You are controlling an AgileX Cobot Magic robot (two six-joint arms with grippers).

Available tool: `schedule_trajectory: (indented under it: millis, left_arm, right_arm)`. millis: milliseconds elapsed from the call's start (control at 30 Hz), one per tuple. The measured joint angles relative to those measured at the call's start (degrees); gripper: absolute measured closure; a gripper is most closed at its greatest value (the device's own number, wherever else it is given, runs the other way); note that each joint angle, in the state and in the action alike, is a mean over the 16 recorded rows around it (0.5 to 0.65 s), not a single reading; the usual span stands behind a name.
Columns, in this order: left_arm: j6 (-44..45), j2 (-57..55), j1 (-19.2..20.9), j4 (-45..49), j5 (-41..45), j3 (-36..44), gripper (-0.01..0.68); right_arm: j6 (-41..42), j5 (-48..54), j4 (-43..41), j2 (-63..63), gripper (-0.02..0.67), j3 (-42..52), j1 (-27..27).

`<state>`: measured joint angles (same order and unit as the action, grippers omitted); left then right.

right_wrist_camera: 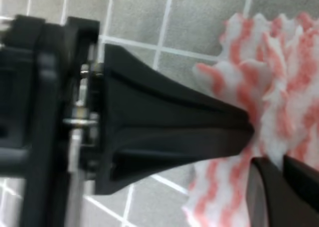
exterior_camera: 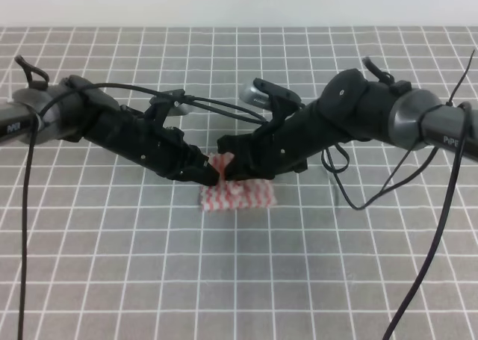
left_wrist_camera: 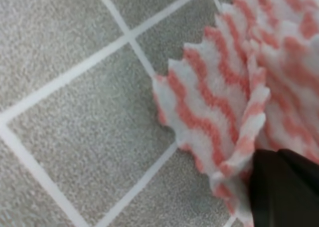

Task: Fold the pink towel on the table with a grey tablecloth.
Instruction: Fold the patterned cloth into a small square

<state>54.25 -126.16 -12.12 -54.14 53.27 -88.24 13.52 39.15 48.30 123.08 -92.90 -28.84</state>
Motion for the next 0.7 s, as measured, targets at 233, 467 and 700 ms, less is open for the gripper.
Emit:
schedule_trajectory:
  millis: [233,467,700]
  left_arm:
    - [0.0,-0.1,0.0,-0.1,0.0,0.0,0.675]
    - [0.0,0.6,0.0,0.1,0.0,0.0,0.676]
    - [-0.6,2.8,0.7,1.3,-0.1,0.0,0.676]
  right_arm:
    - [0.6,0.6,1.0,1.0,0.663,-0.9,-0.4]
    - [0.7,0.8,1.4,2.1,0.663,-1.3,-0.5]
    - [0.8,0.8,1.6,2.6,0.663,-1.3,-0.5]
